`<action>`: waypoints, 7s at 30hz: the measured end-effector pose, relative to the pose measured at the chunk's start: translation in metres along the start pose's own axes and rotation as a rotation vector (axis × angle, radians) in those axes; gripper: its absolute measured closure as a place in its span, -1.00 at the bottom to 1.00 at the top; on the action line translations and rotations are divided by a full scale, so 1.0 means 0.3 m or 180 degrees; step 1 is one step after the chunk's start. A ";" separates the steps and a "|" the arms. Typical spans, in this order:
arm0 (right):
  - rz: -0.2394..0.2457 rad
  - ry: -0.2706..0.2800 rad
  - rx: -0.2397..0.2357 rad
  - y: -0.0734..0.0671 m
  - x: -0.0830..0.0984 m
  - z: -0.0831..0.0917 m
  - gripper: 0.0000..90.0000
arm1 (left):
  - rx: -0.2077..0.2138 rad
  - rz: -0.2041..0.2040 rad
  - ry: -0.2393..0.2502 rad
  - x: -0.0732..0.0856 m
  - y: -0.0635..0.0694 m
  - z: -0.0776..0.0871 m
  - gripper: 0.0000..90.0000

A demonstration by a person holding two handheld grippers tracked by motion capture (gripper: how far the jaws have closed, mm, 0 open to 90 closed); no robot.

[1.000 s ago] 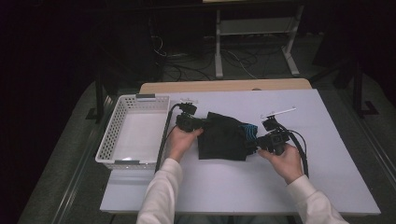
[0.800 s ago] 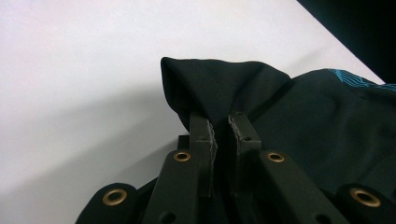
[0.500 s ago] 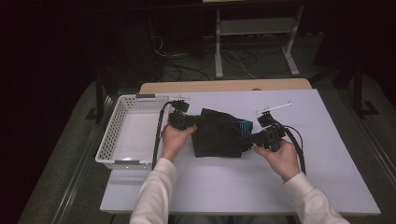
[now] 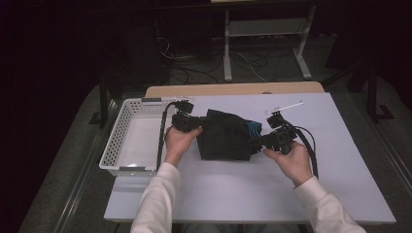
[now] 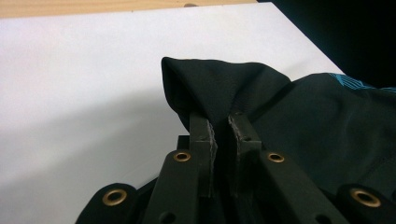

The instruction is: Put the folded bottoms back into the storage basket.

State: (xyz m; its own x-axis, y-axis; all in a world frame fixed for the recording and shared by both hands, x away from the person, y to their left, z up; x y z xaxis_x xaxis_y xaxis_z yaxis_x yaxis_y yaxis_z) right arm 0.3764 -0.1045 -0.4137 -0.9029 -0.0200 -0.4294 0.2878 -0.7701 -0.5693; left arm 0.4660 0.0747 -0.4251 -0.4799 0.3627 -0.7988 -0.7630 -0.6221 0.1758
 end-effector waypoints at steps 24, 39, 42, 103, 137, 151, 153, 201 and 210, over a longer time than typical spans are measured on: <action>0.0078 0.0164 -0.0035 -0.061 -0.053 0.087 0.69 | -0.0040 -0.0146 0.0092 -0.122 0.018 0.075 0.80; 0.0123 0.0263 -0.0112 -0.107 -0.105 0.144 0.69 | -0.0113 -0.0269 0.0155 -0.210 0.028 0.139 0.80; 0.0131 0.0277 -0.0117 -0.114 -0.113 0.153 0.69 | -0.0116 -0.0290 0.0161 -0.222 0.028 0.144 0.79; 0.0391 0.0349 -0.0358 -0.414 -0.271 0.097 0.69 | -0.0569 -0.0357 0.0346 -0.310 -0.119 0.495 0.79; 0.0518 0.0177 -0.0454 -0.564 -0.271 -0.108 0.69 | -0.0801 -0.0137 0.0366 -0.170 -0.267 0.659 0.79; 0.0579 0.0143 -0.0516 -0.624 -0.270 -0.194 0.69 | -0.0899 -0.0045 0.0394 -0.114 -0.324 0.726 0.79; 0.0581 0.0140 -0.0526 -0.631 -0.269 -0.205 0.69 | -0.0908 -0.0027 0.0392 -0.106 -0.332 0.733 0.79; 0.0411 0.0030 -0.0573 -0.629 -0.196 -0.558 0.69 | -0.1078 0.0298 0.0118 0.147 -0.554 0.686 0.79; 0.0345 0.0038 -0.0567 -0.626 -0.193 -0.615 0.69 | -0.1130 0.0358 0.0073 0.185 -0.592 0.680 0.79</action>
State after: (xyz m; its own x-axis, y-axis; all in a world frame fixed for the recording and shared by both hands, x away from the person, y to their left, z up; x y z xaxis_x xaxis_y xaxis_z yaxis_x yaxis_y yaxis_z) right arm 0.4335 0.1588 -0.4113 -0.8600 -0.0881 -0.5026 0.4359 -0.6388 -0.6340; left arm 0.4865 0.3470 -0.3834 -0.5392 0.2653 -0.7993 -0.5063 -0.8605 0.0560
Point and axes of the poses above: each handheld gripper's, and its own axes: z roughly backward along the jaws, x roughly out of its underside, y roughly to its right, the point moved 9 cm from there along -z, roughly forward along the jaws, and after that the axes turned 15 degrees about -z, right-handed, at the moved point
